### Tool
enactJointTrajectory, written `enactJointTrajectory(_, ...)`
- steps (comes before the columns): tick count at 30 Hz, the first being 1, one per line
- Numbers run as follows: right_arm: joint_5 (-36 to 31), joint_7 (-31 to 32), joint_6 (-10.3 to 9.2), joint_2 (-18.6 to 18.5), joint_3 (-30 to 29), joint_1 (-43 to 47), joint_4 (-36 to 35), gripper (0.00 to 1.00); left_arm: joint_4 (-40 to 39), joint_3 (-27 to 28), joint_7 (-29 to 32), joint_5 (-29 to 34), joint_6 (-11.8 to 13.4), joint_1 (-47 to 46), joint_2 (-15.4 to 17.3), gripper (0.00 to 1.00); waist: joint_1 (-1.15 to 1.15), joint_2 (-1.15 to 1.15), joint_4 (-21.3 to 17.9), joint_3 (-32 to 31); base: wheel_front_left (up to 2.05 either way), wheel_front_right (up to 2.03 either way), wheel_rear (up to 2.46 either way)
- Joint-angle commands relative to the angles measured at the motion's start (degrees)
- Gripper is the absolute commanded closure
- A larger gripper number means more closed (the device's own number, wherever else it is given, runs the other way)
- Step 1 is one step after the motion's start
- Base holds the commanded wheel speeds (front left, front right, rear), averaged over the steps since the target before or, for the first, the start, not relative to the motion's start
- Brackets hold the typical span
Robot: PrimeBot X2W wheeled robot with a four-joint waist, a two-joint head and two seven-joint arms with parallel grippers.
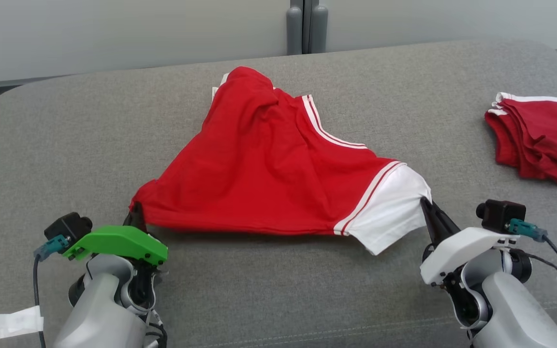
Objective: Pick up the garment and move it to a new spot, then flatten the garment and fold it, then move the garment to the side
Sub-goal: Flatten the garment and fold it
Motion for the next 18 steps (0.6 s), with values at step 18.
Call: enactJointTrajectory(18,6.86,13.90,-0.03,-5.54,-2.73,-11.85,-17.83,1.00,-35.05,0.55,10.32,-1.90,6.95,-4.65,4.24,1.00,0.00,0.00,-1.46,-7.66,0.00,0.00,0.00)
